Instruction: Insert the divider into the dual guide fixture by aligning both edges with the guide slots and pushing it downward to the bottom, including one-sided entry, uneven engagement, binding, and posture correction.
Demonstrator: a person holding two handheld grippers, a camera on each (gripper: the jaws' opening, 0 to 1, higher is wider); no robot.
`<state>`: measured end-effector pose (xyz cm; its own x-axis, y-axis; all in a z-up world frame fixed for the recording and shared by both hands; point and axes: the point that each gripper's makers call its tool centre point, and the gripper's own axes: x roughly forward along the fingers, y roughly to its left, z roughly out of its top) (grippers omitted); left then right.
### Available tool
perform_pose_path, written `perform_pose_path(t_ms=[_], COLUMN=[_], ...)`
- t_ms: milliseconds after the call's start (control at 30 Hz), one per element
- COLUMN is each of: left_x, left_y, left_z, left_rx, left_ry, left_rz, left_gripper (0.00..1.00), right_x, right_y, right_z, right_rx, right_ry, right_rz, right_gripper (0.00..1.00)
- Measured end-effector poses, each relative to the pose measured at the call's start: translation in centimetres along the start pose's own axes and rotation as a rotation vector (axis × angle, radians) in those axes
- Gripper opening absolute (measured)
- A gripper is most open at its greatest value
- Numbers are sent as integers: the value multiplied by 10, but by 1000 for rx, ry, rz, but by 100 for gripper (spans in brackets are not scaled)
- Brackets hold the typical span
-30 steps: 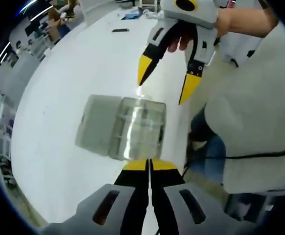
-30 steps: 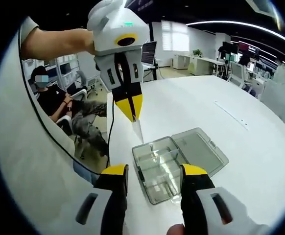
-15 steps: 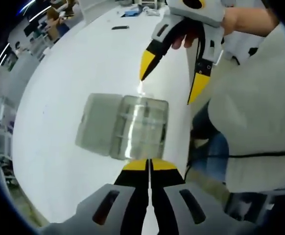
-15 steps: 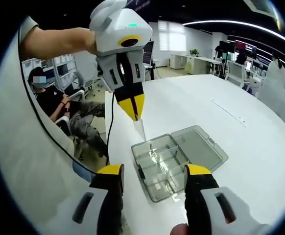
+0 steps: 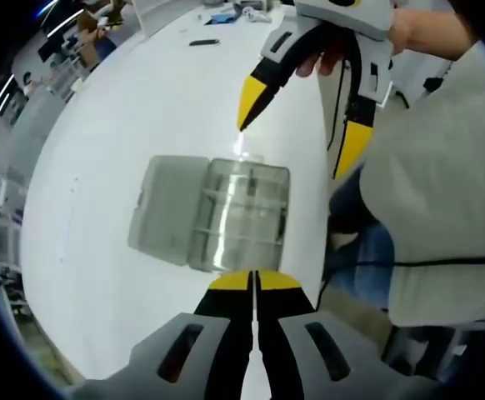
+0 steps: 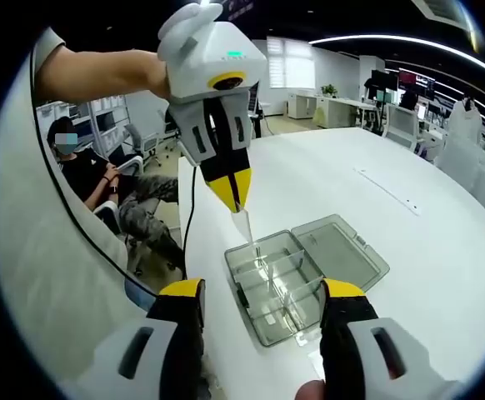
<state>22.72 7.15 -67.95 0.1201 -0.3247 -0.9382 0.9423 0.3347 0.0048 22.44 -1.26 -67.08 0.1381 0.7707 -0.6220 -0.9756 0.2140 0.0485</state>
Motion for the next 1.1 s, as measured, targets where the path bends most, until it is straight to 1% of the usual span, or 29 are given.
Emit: perform_pose_path(t_ms=[400, 500, 800, 967, 1100], left_x=[4, 5, 9, 13, 14], left_y=[2, 3, 5, 8, 7], left_z=[-1, 0, 1, -1, -1], left_rx=[22, 24, 40, 53, 51], left_ry=[17, 18, 30, 45, 40], left_rz=[-4, -6, -5, 0, -7], left_gripper=[0, 0, 0, 0, 0], right_x=[1, 1, 0, 2, 2], right_y=[2, 1, 0, 2, 2], right_z=[0, -2, -3, -4, -6], right_rx=[-6, -16, -1, 14, 15], right_ry=[5, 17, 18, 16, 19], right_rz=[2, 0, -9, -7, -7], right_gripper=[56, 57, 59, 62, 63])
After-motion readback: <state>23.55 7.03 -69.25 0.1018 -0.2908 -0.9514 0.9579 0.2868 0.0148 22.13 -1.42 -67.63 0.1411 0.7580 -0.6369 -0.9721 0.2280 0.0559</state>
